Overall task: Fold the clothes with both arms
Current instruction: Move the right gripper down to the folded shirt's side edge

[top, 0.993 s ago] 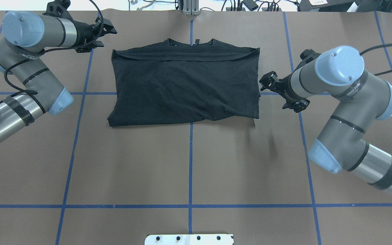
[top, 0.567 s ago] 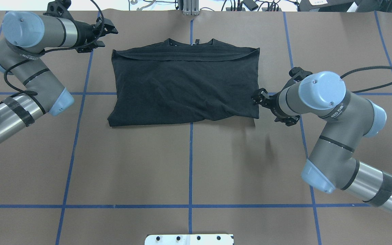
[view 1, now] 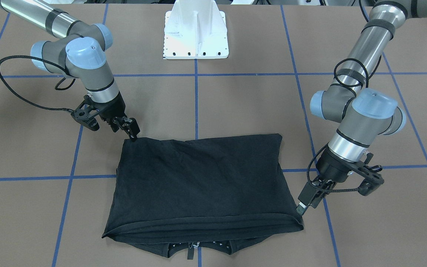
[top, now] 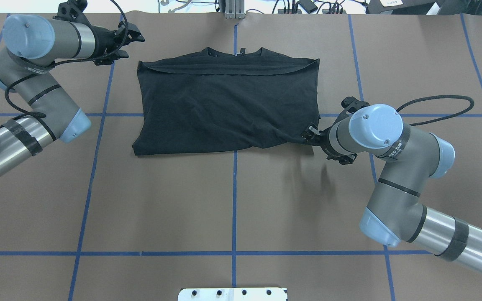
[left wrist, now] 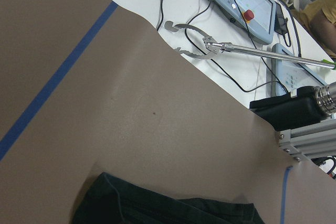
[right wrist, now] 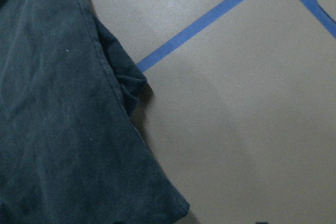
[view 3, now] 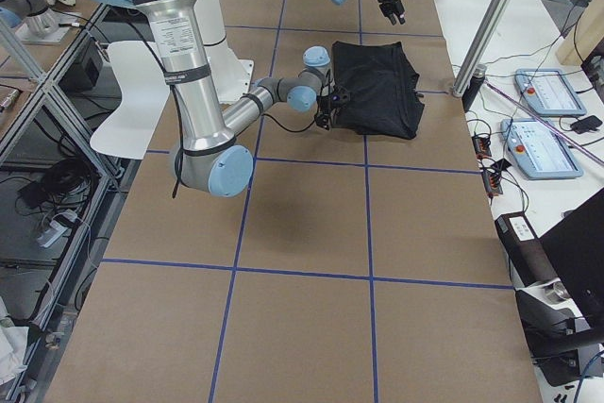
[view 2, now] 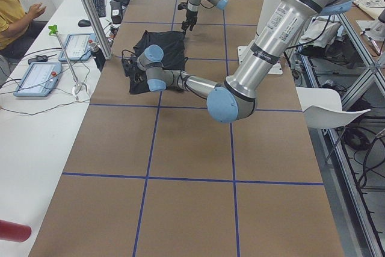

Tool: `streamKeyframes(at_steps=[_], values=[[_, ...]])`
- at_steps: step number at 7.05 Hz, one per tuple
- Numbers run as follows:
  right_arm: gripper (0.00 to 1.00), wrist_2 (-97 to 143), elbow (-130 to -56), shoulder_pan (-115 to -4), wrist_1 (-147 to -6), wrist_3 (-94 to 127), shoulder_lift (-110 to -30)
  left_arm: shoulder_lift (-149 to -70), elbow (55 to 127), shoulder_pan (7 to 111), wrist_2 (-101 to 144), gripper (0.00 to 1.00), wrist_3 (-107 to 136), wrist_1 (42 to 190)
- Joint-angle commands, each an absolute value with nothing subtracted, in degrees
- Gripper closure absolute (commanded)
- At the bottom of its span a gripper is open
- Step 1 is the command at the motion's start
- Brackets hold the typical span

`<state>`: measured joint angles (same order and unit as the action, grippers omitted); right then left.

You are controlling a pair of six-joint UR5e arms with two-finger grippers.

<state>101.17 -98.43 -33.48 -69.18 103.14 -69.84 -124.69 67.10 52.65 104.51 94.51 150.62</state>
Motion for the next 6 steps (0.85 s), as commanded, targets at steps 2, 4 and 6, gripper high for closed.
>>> streamKeyframes(at_steps=[2,4,6], values=[[0.41,101.25,-95.54,-33.57,-61.88,106.44,-69.61,-123.93,67.06,52.65,104.41,0.24,94.31,150.64],[0.42,101.16,-95.45,-34.45,-61.96,105.56,-69.78,-123.93,66.97,52.56,104.33,0.24,94.39,150.64],[0.46,101.07,-95.19,-34.72,-62.31,105.12,-69.79,-123.93,66.97,52.56,104.33,0.24,94.31,150.64]])
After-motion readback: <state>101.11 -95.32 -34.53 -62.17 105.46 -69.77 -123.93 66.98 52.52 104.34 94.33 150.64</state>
